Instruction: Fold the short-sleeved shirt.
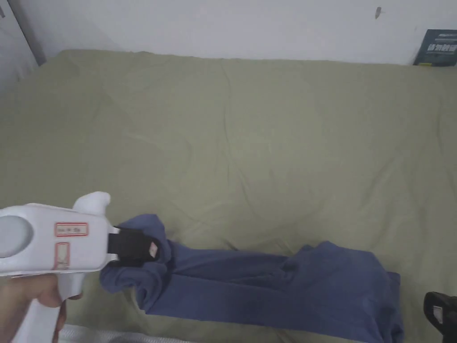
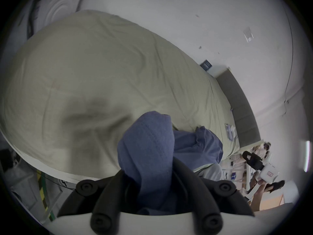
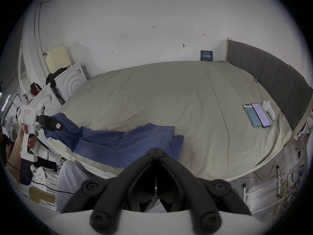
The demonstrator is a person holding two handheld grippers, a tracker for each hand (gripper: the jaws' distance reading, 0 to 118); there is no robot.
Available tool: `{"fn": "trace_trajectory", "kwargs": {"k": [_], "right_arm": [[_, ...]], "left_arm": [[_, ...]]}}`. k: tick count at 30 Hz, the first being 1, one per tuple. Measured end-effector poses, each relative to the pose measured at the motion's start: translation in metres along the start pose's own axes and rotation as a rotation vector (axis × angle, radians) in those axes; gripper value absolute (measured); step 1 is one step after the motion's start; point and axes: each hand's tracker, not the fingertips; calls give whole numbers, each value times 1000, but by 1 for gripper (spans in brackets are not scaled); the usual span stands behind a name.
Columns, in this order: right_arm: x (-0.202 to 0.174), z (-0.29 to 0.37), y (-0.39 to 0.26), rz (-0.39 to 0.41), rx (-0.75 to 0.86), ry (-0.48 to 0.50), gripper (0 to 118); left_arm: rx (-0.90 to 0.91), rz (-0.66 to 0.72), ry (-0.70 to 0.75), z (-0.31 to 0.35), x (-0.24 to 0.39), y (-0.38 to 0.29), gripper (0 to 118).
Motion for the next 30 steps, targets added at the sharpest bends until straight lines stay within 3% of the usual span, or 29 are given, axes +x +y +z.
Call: {"fn": "trace_trajectory", "kwargs": {"k": [3, 9, 12, 14, 15, 16, 17, 19, 21, 26, 27, 28, 30], "right_arm": [[6, 2, -3, -17, 4, 4, 1], [12, 0, -10, -37, -5, 5, 1], [15, -1, -11, -49, -12, 4, 1], [18, -2, -14, -57, -18, 1, 1], [20, -3, -14, -60, -22, 0, 1], [21, -3, -14, -64, -25, -2, 1], [23, -3, -15, -68, -24, -5, 1], [26, -2, -15, -74, -25, -7, 1], [28, -1, -15, -81, -22, -7, 1], [27, -3, -15, -80, -30, -5, 1], [27, -4, -15, -81, -30, 1, 1], [26, -5, -16, -84, -31, 6, 1], [26, -7, -17, -91, -35, 22, 1]], "left_arm": [[-22, -31, -22, -28, 29, -1, 9], [-131, -198, 169, -97, 67, -11, 9], [-178, -151, 66, -122, 71, -14, 9], [-177, -182, 78, -134, 85, -19, 12], [-206, -186, 102, -141, 86, -18, 46], [-214, -176, 115, -148, 86, -18, 93], [-225, -190, 150, -153, 85, -20, 118], [-164, -310, 206, -154, 91, -24, 113], [-174, -240, 164, -151, 88, -30, 113], [-64, -49, -20, -74, 64, -17, 110], [-23, -8, -54, -60, 53, -18, 101], [4, 35, -67, -48, 41, -17, 79], [68, 118, -96, -32, 29, -22, 0]]}}
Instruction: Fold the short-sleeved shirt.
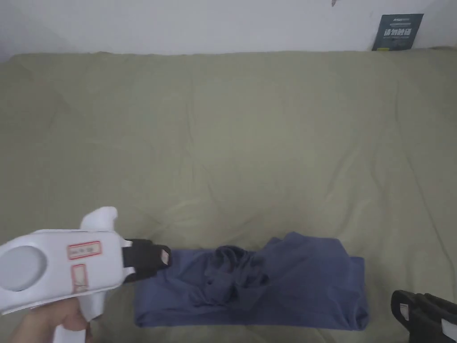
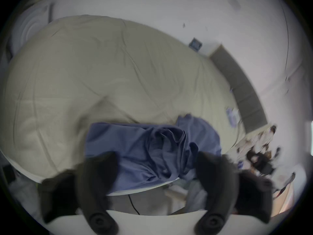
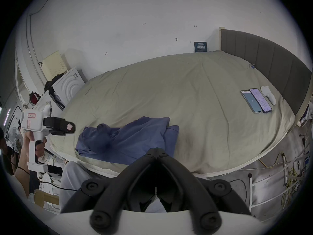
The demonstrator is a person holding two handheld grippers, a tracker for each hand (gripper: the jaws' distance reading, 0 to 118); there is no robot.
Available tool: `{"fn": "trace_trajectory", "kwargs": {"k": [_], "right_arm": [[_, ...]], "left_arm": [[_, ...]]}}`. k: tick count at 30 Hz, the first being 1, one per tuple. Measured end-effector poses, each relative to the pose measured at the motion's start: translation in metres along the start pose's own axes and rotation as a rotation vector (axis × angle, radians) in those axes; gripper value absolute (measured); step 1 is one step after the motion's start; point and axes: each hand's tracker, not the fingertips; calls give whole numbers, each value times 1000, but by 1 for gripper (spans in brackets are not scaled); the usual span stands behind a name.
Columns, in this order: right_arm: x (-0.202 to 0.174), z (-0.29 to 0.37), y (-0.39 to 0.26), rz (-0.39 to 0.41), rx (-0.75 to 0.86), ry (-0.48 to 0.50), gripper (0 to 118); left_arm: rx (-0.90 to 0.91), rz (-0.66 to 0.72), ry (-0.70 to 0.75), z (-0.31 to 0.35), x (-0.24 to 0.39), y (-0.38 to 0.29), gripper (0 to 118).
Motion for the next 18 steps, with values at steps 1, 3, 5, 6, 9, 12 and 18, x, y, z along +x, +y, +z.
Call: {"fn": "trace_trajectory", "kwargs": {"k": [1, 3, 5, 6, 9, 12, 18], "right_arm": [[0, -2, -1, -4, -3, 9, 1], [-2, -4, -2, -11, -8, 19, 1], [-4, -4, -4, -10, -10, 23, 1], [-4, -2, -4, -9, -10, 25, 1], [-4, 3, -5, -12, -4, 27, 1], [2, 5, -6, -30, 4, 18, 1], [13, 9, -6, -55, 10, -5, 1]], "left_arm": [[16, 17, 26, 6, -6, 1, 0], [-42, 72, 49, 2, -11, -1, 0], [-79, 50, 51, -22, -16, 8, 0], [-99, 42, 57, -32, -10, 8, 0], [-158, -11, 5, -74, 10, 1, 0], [-217, -81, 30, -120, 36, -16, 0], [-309, -107, -37, -178, 70, -43, 0]]}}
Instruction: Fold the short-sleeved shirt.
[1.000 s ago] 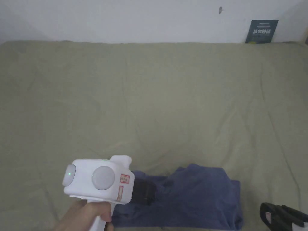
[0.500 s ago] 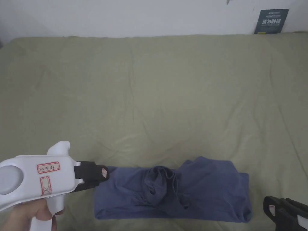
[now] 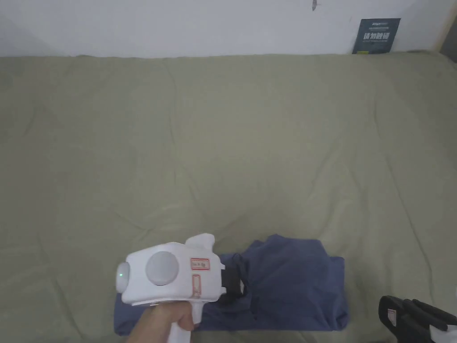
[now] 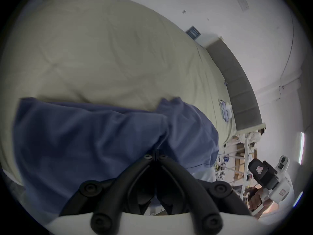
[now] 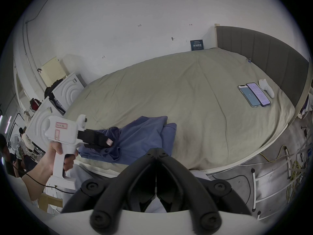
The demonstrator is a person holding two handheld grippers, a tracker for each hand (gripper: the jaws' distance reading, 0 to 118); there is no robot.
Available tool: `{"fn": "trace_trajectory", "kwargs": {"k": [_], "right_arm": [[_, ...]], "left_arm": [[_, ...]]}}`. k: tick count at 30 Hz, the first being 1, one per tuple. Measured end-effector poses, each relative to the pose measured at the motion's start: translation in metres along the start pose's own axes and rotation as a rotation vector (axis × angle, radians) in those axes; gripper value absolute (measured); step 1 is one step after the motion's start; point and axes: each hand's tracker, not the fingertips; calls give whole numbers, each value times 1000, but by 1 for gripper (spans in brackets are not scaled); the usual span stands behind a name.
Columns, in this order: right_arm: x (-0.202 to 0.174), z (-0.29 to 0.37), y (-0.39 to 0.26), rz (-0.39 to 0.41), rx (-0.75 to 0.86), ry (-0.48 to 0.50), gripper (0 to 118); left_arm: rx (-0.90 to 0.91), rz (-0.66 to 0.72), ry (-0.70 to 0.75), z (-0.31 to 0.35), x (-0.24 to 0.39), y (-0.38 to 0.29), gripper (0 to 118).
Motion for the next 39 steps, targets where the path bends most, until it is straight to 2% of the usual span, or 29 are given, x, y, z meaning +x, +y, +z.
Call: {"fn": "trace_trajectory", "kwargs": {"k": [2, 5, 10, 14, 16, 20, 21, 22, 23, 24, 25, 26, 27, 28, 30, 33, 34, 37, 38, 39], "right_arm": [[2, -1, 0, -7, -3, -5, 1], [1, -1, 1, -6, -7, -3, 1], [-8, -7, 6, 11, -5, 12, 1], [-23, -16, 8, 45, -22, 38, 1], [-31, -20, 8, 61, -30, 46, 1], [-45, -26, 10, 73, -39, 59, 1], [-47, -26, 10, 76, -40, 61, 1], [-49, -26, 11, 77, -40, 61, 1], [-51, -27, 12, 79, -40, 62, 1], [-52, -27, 12, 80, -42, 62, 1], [-53, -28, 13, 82, -45, 61, 1], [-53, -29, 13, 83, -48, 59, 1], [-53, -29, 14, 84, -54, 58, 1], [-54, -29, 14, 86, -58, 55, 1], [-54, -28, 14, 91, -61, 47, 1], [-54, -26, 14, 97, -66, 40, 1], [-53, -26, 13, 97, -68, 37, 1], [-52, -26, 13, 91, -78, 29, 1], [-52, -26, 13, 90, -81, 24, 1], [-52, -26, 13, 90, -81, 22, 1]], "left_arm": [[1, -19, 37, -8, -1, -4, 0], [4, 15, 6, 9, -5, 1, 0], [140, -48, -8, 108, -24, -3, 0], [236, 21, 90, 172, -87, -12, 0], [225, 83, 133, 184, -121, -15, 0], [196, 173, 76, 181, -160, -22, 0], [195, 186, 63, 177, -165, -22, 4], [195, 202, 45, 173, -166, -23, 17], [201, 202, 1, 171, -169, -22, 51], [196, 200, -38, 168, -172, -21, 107], [164, 193, -93, 161, -174, -19, 118], [137, 176, -154, 152, -183, -16, 118], [183, 151, -168, 150, -186, -12, 118], [123, 169, -193, 143, -189, -13, 118], [118, 187, -187, 131, -191, -10, 118], [92, 232, -386, 104, -206, -10, 118], [100, 246, -436, 103, -189, -10, 118], [102, 208, -485, 87, -186, -10, 118], [98, 199, -503, 81, -202, -2, 117], [102, 205, -500, 82, -203, 0, 108]]}}
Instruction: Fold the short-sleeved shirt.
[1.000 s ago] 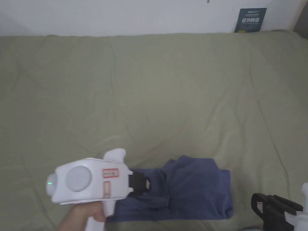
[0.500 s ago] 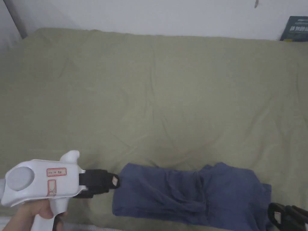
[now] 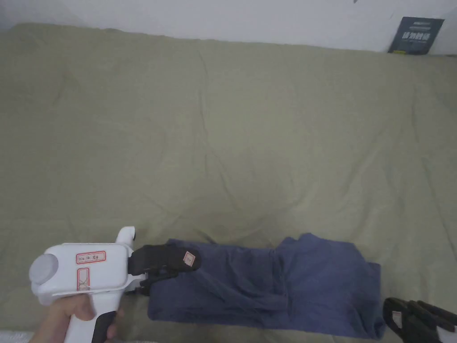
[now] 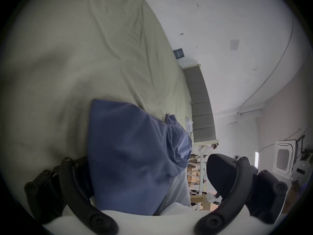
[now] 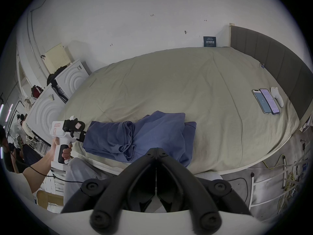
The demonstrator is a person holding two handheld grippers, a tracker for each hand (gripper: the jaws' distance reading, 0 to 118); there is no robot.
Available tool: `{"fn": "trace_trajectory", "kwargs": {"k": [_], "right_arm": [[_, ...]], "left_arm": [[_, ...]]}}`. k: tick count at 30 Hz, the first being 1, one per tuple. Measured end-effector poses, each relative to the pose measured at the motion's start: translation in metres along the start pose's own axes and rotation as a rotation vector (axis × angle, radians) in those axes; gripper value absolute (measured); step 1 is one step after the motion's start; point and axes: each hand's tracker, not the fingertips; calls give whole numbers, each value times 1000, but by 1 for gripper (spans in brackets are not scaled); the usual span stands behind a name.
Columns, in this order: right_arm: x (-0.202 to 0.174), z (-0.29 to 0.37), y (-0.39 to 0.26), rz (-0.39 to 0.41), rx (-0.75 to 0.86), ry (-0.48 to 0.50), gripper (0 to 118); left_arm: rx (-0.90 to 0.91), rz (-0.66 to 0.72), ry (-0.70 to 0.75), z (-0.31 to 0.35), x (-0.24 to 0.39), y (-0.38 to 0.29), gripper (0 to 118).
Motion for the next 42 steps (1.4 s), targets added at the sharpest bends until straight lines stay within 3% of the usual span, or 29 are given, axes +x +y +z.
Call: {"fn": "trace_trajectory", "kwargs": {"k": [1, 2, 3, 6, 14, 18, 23, 33, 42], "right_arm": [[0, 0, 0, 0, 1, -1, 1], [0, 0, 0, -2, 1, -2, 1], [0, 0, -1, -4, 0, -2, 1], [1, 3, -1, -7, 10, 1, 1], [7, 6, -3, -24, 26, 23, 1], [10, 6, -1, -15, 35, 27, 1], [12, 4, 2, -9, 47, 43, 1], [20, 18, -8, -27, 74, 64, 1], [43, 30, -17, -82, 94, 42, 1]], "left_arm": [[12, -5, 6, 2, -2, 1, 82], [27, -9, 89, -4, -3, 0, 29], [20, -38, 180, -8, -4, -6, 15], [21, -3, 118, 5, -5, -4, 15], [136, 0, 241, 60, 21, -7, 15], [201, -59, 345, 106, 65, -19, 15], [194, -256, 575, 126, 143, -18, 15], [63, -565, 947, 4, 246, -37, 15], [-114, -693, 1109, -126, 243, -65, 15]]}}
